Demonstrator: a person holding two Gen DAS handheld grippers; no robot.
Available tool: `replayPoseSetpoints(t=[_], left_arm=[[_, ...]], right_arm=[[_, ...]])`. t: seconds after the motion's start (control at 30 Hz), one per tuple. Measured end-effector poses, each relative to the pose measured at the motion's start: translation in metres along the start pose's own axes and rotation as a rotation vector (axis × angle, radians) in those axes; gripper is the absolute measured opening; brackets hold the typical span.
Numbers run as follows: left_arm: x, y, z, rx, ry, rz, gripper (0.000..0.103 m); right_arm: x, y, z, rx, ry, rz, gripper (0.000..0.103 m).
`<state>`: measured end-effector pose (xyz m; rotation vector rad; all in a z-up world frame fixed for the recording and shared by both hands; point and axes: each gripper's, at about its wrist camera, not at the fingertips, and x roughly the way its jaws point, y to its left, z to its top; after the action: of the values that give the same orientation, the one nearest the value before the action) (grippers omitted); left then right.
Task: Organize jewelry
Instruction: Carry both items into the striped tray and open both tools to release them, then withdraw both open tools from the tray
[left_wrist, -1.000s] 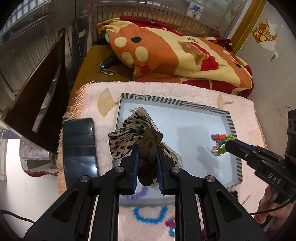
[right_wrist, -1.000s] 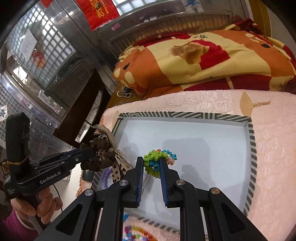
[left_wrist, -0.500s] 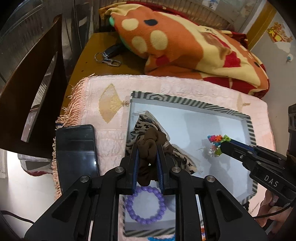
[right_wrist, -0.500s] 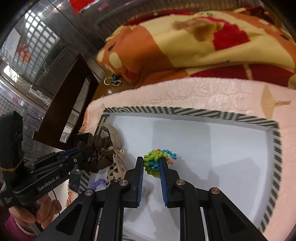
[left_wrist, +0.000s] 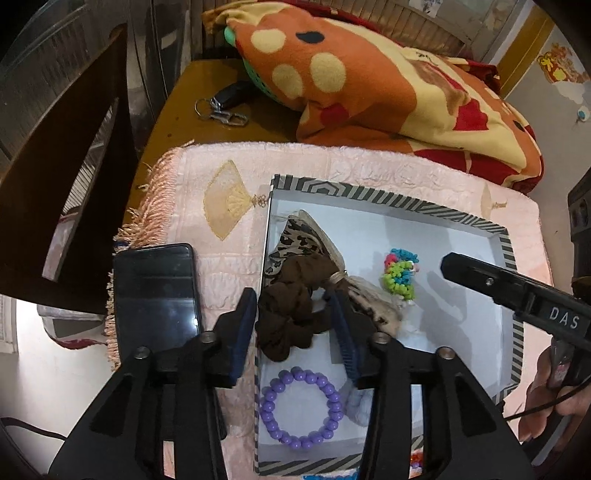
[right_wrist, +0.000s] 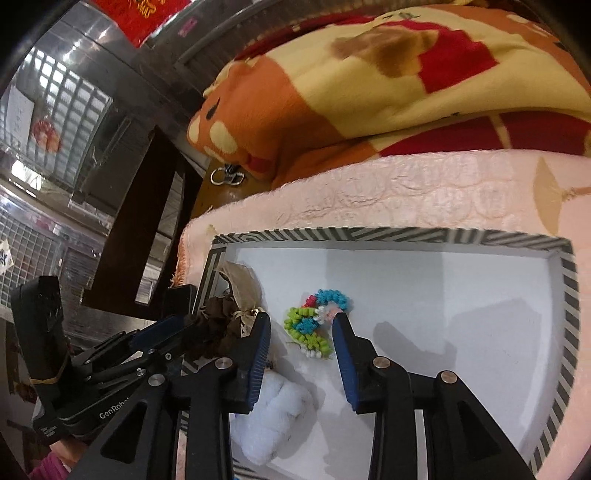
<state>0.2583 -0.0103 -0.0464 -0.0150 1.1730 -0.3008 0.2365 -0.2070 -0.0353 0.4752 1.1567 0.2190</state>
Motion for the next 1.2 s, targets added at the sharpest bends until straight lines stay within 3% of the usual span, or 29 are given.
replayPoseSetpoints(t=[0.4, 0.67, 1.07, 1.2], left_arm=[[-0.036, -0.012, -0.040, -0.005, -0.034, 0.051, 0.048], [-0.057, -0.023, -0.071, -0.006, -0.067, 0.086, 0.048], [-0.081, -0.052, -0.117, -0.012, -0.083, 0.118, 0.048], [-0.091, -0.063, -0.134, -0.014, -0.097, 0.133, 0.048]], right_arm=[[-0.049, 0.013, -0.055, -0.024, -0.061, -0.034, 0.043], [-0.076, 0.019, -0.092, -0.062, -0.103, -0.103, 0.043], [-0.109, 0.011, -0.144, -0.083, -0.106, -0.137, 0.044], [-0.119, 0.009, -0.160, -0.093, -0.118, -0.146, 0.053]])
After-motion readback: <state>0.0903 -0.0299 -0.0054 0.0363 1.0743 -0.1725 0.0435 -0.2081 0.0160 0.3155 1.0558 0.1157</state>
